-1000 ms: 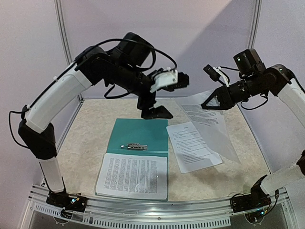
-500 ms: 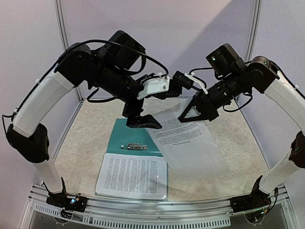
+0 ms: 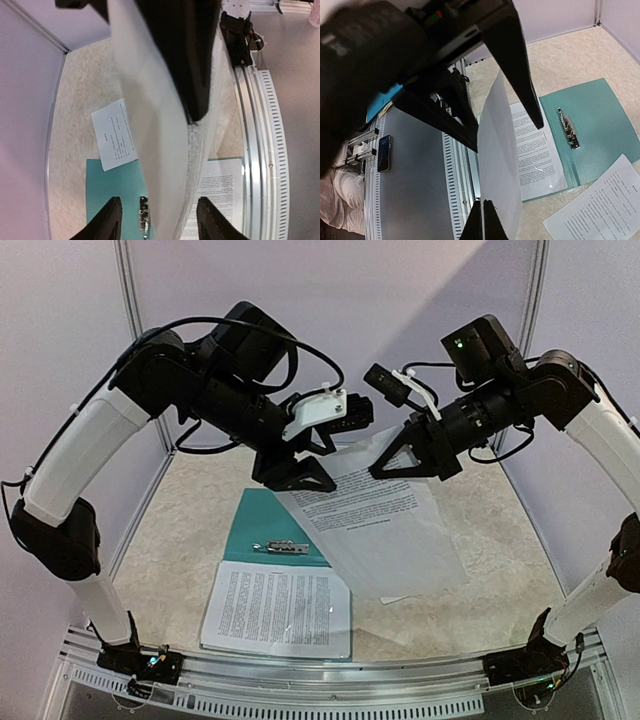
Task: Put the files into the folder
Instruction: Pass from the right arm to the left
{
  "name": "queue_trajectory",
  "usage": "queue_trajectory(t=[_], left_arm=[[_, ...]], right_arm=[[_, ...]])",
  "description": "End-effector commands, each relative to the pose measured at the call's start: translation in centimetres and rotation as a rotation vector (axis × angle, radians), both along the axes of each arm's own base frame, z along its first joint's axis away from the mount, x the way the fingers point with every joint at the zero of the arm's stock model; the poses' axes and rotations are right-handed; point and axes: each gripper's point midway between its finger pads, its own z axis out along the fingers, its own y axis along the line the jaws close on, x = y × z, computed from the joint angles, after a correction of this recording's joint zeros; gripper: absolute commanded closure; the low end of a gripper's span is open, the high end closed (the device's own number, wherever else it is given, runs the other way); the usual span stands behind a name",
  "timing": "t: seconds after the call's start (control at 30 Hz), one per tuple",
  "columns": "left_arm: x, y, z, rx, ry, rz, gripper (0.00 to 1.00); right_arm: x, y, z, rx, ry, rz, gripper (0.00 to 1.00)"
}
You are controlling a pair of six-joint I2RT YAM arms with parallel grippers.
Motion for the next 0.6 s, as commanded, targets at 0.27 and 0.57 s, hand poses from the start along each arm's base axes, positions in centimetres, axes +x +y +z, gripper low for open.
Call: queue_trajectory(t=[0.27,0.57], left_arm=[[1.2,2.7,0.6,0.028,-0.029,0.105,1.0],[6.2,13.0,12.4,-0.24,-0.289,0.419,1.0]], right_arm=[[4.9,-0.1,0.8,-0.019,-0.152,-0.253,0.34],[9.3,-6.4,8.6,0.297,-0.39,-0.72,0.01]])
